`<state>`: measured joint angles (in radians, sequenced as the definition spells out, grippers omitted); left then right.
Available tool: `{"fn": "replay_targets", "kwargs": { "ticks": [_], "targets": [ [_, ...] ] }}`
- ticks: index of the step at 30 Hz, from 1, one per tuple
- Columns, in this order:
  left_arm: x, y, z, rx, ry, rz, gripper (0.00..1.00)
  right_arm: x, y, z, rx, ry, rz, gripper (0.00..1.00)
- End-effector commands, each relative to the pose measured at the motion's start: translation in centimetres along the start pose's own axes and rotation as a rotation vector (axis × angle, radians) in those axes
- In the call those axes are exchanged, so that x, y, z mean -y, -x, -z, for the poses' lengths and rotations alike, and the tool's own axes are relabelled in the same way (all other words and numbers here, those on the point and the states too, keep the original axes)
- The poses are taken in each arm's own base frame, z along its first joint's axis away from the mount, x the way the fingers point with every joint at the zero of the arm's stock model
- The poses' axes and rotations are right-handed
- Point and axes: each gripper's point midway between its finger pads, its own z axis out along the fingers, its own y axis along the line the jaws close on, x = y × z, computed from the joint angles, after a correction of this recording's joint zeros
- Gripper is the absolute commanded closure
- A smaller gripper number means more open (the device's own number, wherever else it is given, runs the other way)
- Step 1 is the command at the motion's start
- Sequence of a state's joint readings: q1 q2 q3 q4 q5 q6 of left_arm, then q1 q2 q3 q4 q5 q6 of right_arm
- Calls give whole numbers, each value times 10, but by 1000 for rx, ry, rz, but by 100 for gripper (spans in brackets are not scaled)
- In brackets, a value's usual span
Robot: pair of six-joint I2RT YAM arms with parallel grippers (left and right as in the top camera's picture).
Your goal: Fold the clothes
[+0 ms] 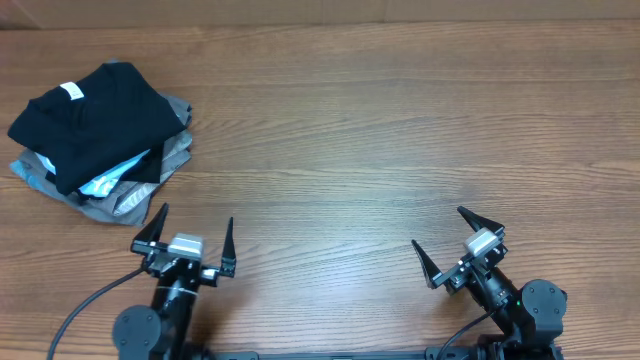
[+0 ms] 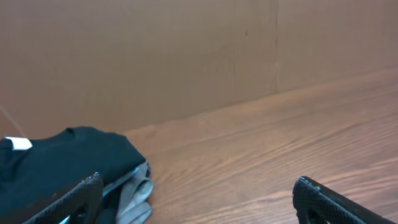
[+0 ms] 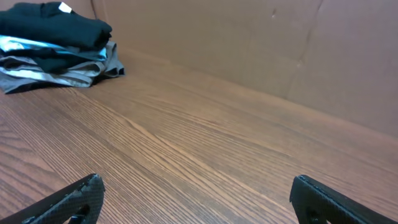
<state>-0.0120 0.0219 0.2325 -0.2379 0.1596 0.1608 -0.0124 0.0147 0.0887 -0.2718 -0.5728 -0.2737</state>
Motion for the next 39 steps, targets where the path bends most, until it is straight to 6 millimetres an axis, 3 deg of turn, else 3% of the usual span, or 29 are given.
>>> {"fn": "replay_targets", "kwargs": {
  "ticks": [1,6,39],
  "targets": [
    [3,-26,-9,-11,-3,-1,0,1,2,1,11,-5,7,0],
    [6,-62,-17,-58,-2,5,0,1,2,1,11,-5,7,0],
    [6,-62,-18,-47,2,3,0,1,2,1,11,-5,7,0]
  ]
}}
